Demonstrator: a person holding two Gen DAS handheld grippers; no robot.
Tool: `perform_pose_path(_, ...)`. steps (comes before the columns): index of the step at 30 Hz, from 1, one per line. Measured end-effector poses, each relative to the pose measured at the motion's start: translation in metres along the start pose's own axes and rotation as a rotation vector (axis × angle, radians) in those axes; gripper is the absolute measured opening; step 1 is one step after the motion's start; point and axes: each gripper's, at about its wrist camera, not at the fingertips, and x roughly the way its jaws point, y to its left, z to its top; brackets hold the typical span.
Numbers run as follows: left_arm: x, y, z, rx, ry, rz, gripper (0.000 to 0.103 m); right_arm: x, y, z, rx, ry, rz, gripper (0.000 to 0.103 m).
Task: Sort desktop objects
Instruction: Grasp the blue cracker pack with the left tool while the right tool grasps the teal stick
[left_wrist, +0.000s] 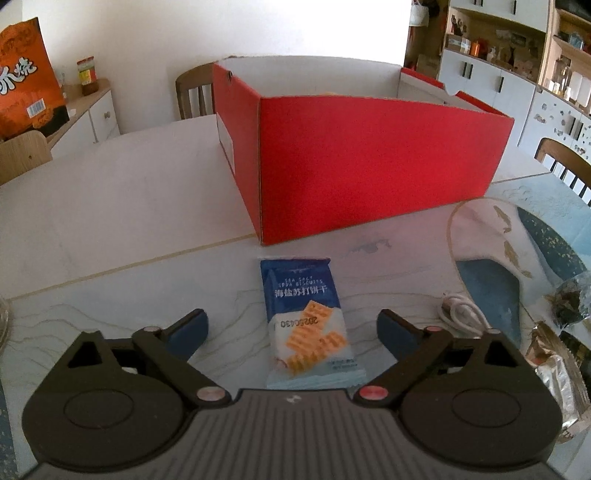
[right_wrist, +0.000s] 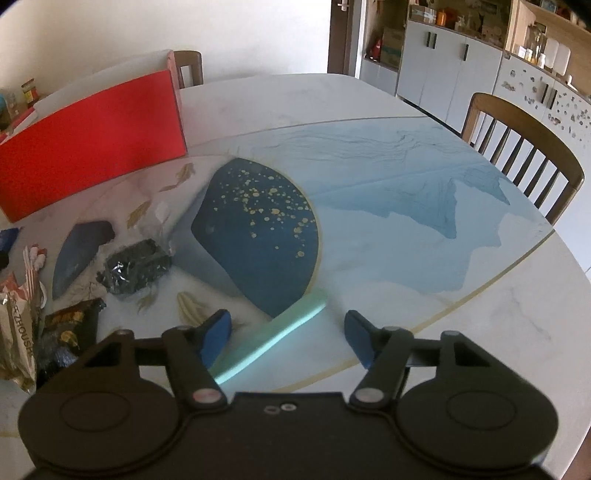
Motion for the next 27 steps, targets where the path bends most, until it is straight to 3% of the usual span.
perform_pose_path(6,0.000,-0.003,-0.001,0.013,-0.009,0.022,0.091,-0.001,0.001,-0.001,-0.002,-0.010,0.004,0.053)
perform_pose_path(8,0.000,-0.004,0.000,0.020,-0.015,0.016,0.080,-0.001,0.002,-0.001,-0.003,-0.014,0.005,0.046)
perform_pose_path(12,-0.001,-0.007,0.003,0.037,-0.015,-0.002,0.069,-0.002,0.003,-0.001,-0.009,-0.020,0.007,0.030)
perform_pose_path(14,-0.001,-0.010,0.004,0.049,-0.014,-0.001,0.057,-0.002,0.006,0.000,-0.029,-0.024,0.010,0.020)
perform_pose_path(17,-0.002,-0.013,0.005,0.068,-0.015,-0.017,0.038,-0.003,0.011,0.000,-0.055,-0.024,0.005,0.015)
perform_pose_path(20,-0.003,-0.015,0.005,0.079,-0.016,-0.015,0.036,-0.003,0.012,0.001,-0.061,-0.025,-0.002,0.010)
perform_pose_path(27,-0.007,-0.014,0.005,0.072,-0.023,0.001,0.035,-0.007,0.009,0.000,-0.057,-0.020,-0.022,0.009)
